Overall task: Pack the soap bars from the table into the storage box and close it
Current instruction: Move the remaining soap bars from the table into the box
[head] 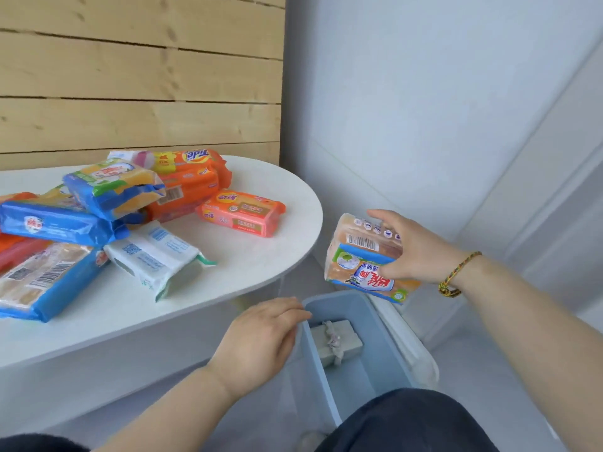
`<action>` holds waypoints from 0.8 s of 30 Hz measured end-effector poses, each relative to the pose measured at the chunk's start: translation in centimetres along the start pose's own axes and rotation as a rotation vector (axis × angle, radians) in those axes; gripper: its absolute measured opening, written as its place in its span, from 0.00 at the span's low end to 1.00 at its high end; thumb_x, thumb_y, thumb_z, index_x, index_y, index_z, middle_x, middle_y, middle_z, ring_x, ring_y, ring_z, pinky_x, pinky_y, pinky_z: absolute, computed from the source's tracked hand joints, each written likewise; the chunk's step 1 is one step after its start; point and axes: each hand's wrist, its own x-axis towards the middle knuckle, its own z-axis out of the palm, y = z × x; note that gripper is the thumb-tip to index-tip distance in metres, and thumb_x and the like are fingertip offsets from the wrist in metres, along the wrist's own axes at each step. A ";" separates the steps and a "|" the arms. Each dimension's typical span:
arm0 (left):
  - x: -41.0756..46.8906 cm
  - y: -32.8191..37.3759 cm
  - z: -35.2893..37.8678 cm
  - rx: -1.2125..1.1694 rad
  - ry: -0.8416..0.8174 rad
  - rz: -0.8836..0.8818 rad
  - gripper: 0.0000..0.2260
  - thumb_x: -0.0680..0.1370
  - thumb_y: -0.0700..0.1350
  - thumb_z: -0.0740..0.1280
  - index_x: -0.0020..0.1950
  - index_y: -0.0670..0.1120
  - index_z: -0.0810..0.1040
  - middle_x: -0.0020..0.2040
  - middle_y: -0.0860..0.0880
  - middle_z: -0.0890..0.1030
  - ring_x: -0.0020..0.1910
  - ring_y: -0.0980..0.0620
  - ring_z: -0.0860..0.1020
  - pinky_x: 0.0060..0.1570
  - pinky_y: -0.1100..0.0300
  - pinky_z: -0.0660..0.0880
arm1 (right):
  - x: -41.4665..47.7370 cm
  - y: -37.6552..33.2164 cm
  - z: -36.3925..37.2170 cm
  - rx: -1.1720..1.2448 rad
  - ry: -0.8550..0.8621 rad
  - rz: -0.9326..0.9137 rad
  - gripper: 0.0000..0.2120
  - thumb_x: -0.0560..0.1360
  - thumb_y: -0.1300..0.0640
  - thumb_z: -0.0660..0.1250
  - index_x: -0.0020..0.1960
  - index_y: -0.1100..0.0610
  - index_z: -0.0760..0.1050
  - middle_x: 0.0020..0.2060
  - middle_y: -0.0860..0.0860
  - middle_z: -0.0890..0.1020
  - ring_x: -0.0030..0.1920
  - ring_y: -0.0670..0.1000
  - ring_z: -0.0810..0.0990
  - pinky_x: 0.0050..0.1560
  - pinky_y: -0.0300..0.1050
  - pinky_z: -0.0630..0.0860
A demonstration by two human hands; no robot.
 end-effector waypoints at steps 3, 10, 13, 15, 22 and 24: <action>1.7 0.6 3.8 -0.009 -0.182 -0.114 0.16 0.70 0.47 0.56 0.47 0.52 0.83 0.46 0.58 0.84 0.44 0.61 0.82 0.44 0.73 0.72 | -0.1 4.6 1.9 -0.034 -0.024 0.041 0.40 0.66 0.64 0.71 0.73 0.54 0.56 0.69 0.55 0.67 0.68 0.55 0.66 0.68 0.45 0.64; 2.9 -1.6 12.4 -0.069 -0.679 -0.452 0.24 0.81 0.49 0.54 0.76 0.51 0.50 0.78 0.52 0.49 0.75 0.49 0.55 0.72 0.57 0.54 | 1.7 12.1 10.7 -0.232 -0.200 0.053 0.36 0.68 0.49 0.71 0.71 0.52 0.58 0.66 0.52 0.67 0.67 0.53 0.65 0.66 0.42 0.60; 2.6 -2.4 14.9 -0.084 -0.789 -0.466 0.25 0.81 0.49 0.53 0.76 0.52 0.46 0.78 0.51 0.45 0.76 0.49 0.52 0.73 0.56 0.53 | 2.4 14.5 15.0 -0.298 -0.293 0.082 0.35 0.69 0.47 0.70 0.71 0.50 0.57 0.67 0.50 0.66 0.67 0.52 0.64 0.67 0.44 0.58; 2.5 -3.0 16.4 -0.084 -0.834 -0.451 0.25 0.81 0.50 0.52 0.76 0.53 0.45 0.78 0.51 0.43 0.76 0.49 0.50 0.73 0.56 0.52 | 2.8 15.8 17.7 -0.327 -0.328 0.085 0.34 0.70 0.47 0.68 0.71 0.49 0.57 0.67 0.49 0.66 0.68 0.52 0.63 0.68 0.47 0.56; 3.5 -3.8 19.6 -0.073 -0.872 -0.531 0.33 0.79 0.58 0.53 0.75 0.49 0.38 0.77 0.50 0.38 0.77 0.51 0.43 0.74 0.56 0.45 | 4.2 17.2 23.5 -0.313 -0.446 0.022 0.33 0.71 0.55 0.68 0.72 0.50 0.56 0.69 0.50 0.63 0.69 0.53 0.60 0.69 0.53 0.59; 3.3 -3.9 20.2 -0.038 -0.880 -0.523 0.35 0.78 0.58 0.55 0.75 0.47 0.38 0.77 0.49 0.36 0.76 0.51 0.40 0.74 0.56 0.44 | 4.3 17.6 24.9 -0.291 -0.462 0.024 0.33 0.71 0.58 0.67 0.72 0.51 0.55 0.69 0.50 0.62 0.70 0.54 0.59 0.66 0.53 0.63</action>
